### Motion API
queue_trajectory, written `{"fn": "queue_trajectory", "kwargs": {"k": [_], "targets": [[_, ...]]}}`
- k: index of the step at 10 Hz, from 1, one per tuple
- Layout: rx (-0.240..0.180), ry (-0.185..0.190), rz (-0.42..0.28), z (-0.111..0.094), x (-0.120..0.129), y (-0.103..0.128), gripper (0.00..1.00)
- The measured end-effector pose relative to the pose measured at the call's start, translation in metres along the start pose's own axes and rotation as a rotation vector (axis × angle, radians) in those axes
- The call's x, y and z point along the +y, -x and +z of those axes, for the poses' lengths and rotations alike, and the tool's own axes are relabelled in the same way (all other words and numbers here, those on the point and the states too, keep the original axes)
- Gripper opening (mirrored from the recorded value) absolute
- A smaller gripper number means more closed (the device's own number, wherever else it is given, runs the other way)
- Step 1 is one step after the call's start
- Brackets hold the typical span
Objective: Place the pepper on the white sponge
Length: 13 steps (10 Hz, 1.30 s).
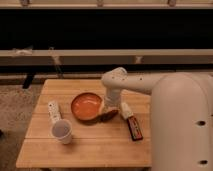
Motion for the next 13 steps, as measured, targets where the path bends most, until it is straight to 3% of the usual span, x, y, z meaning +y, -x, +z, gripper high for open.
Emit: {"fn": "queue_trajectory", "kwargs": {"k": [2, 6, 10, 13], "targets": [[0.0, 0.068, -0.01, -0.002, -0.002, -0.001, 0.8], [-0.002, 0.087, 0.003, -0.002, -0.005, 0.001, 0.8], [-0.026, 0.053, 0.071, -0.004, -0.026, 0.009, 0.8], [-0.06, -0.029, 0.116, -0.005, -0.042, 0.013, 0.8]]}}
